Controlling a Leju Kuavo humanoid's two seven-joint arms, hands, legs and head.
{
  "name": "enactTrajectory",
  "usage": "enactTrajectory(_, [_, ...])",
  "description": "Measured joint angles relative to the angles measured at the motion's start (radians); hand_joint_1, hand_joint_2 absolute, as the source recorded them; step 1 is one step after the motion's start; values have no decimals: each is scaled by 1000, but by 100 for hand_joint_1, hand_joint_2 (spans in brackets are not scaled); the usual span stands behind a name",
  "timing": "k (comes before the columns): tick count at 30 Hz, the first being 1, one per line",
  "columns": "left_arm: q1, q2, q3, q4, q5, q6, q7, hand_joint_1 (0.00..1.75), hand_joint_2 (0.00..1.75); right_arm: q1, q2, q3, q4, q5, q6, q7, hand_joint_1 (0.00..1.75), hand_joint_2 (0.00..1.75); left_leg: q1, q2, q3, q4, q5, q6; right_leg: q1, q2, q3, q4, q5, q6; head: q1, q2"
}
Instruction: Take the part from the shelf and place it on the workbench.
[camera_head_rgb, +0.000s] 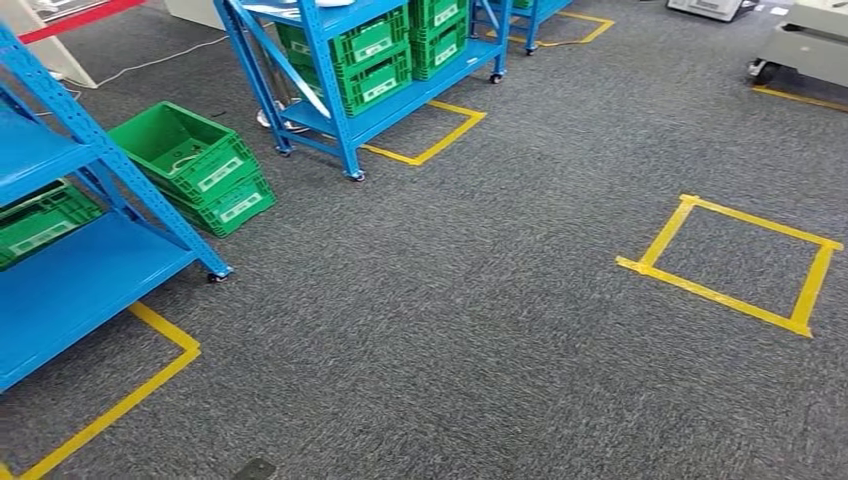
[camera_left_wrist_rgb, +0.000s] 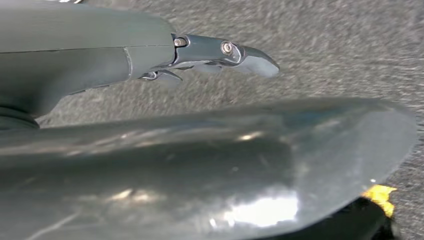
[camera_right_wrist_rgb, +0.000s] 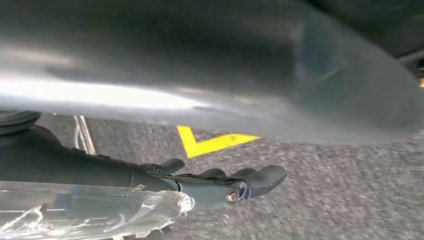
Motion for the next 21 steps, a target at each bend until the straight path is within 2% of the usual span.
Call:
enactTrajectory(1, [-2, 0, 0, 0, 0, -2, 0, 0, 0, 1, 1, 0, 0, 1, 0, 1, 0, 0, -2, 35, -27, 56, -33, -2, 1, -16, -1, -1, 1, -5, -3, 0])
enactTrajectory(2, [-5, -1, 0, 0, 1, -5, 2, 0, 0, 2, 2, 0, 0, 2, 0, 4, 0, 0, -3, 56, -61, 126, -69, -4, 3, -34, -2, -2, 1, -8, -5, 0])
enactTrajectory(3, [-7, -1, 0, 0, 0, -8, 6, 0, 0, 3, 2, 0, 0, 3, 1, 8, 0, 0, -3, 65, -91, 190, -95, -5, 6, -52, -3, -2, 0, -9, -6, 0])
enactTrajectory(4, [-7, -1, 0, 0, -4, -14, 12, 0, 0, 1, 3, 0, 0, -1, 4, 10, 0, 0, -3, 69, -109, 230, -104, -6, 7, -69, -4, -2, 0, -9, -6, 0])
enactTrajectory(5, [-6, 1, 0, 0, -18, -21, 23, 0, 0, -7, 3, -1, 0, -17, 15, 11, 0, 0, -3, 71, -108, 233, -94, -5, 8, -84, -4, -1, -1, -10, -6, 0])
enactTrajectory(6, [-5, 4, -2, 0, -36, -31, 33, 0, 0, -24, 6, -1, 0, -39, 31, 15, 0, 0, -4, 76, -87, 199, -66, -3, 9, -97, -4, -1, -1, -10, -6, 0])
enactTrajectory(7, [-6, 8, -5, 1, -58, -43, 42, 0, 0, -56, 10, -2, 0, -68, 58, 41, 0, 0, -5, 93, -50, 135, -30, 0, 10, -107, -4, -1, -1, -9, -6, 0])
enactTrajectory(8, [-9, 13, -10, 1, -78, -56, 50, 0, 0, -98, 15, -3, -2, -96, 90, 82, 0, 0, -10, 127, -13, 64, -2, 3, 13, -115, -4, 0, -1, -7, -7, 0])
enactTrajectory(10, [-23, 22, -19, 1, -102, -75, 61, 0, 0, -190, 26, -3, -11, -132, 144, 183, 0, 0, -19, 178, 32, -29, 26, 15, 21, -129, -7, 2, -2, 0, -11, 0])
enactTrajectory(11, [-29, 24, -23, 1, -109, -79, 66, 0, 0, -225, 28, -1, -18, -146, 160, 211, 0, 0, -23, 183, 35, -43, 24, 21, 24, -141, -8, 2, -4, 5, -13, 0])
enactTrajectory(13, [-32, 27, -29, 1, -122, -82, 77, 0, 0, -265, 29, 2, -30, -176, 169, 227, 0, 0, -20, 150, 34, -46, 27, 33, 24, -166, -1, 1, -12, 16, -13, 0])
enactTrajectory(14, [-29, 29, -31, 1, -130, -83, 84, 0, 0, -274, 28, 4, -34, -193, 167, 223, 0, 0, -17, 133, 35, -47, 28, 39, 22, -155, -1, 12, -24, 22, -12, 0])
enactTrajectory(15, [-27, 31, -34, 1, -138, -85, 89, 0, 0, -277, 27, 6, -37, -209, 165, 218, 0, 0, -14, 118, 35, -48, 31, 45, 19, -133, -9, 41, -44, 28, -10, 0])
enactTrajectory(17, [-27, 36, -41, 1, -147, -89, 96, 0, 0, -272, 21, 9, -39, -229, 163, 211, 0, 0, -10, 88, 32, -49, 34, 53, 14, -71, -64, 161, -109, 37, -5, 0])
enactTrajectory(18, [-28, 37, -44, 1, -149, -90, 97, 0, 0, -269, 18, 11, -40, -234, 164, 209, 0, 0, -10, 72, 31, -49, 34, 54, 13, -57, -99, 229, -137, 39, -5, 0])
enactTrajectory(19, [-28, 37, -47, 1, -149, -90, 98, 0, 0, -267, 15, 13, -40, -237, 164, 208, 0, 0, -10, 56, 30, -48, 34, 55, 13, -49, -127, 277, -150, 39, -5, 0])
enactTrajectory(20, [-27, 37, -49, 1, -149, -90, 99, 0, 0, -265, 14, 15, -40, -239, 164, 207, 0, 0, -11, 40, 30, -48, 34, 55, 13, -46, -139, 289, -142, 39, -4, 0])
enactTrajectory(21, [-26, 38, -50, 1, -149, -91, 101, 0, 0, -265, 13, 17, -40, -240, 164, 207, 0, 0, -10, 25, 31, -48, 35, 54, 12, -42, -131, 261, -114, 37, -5, 0])
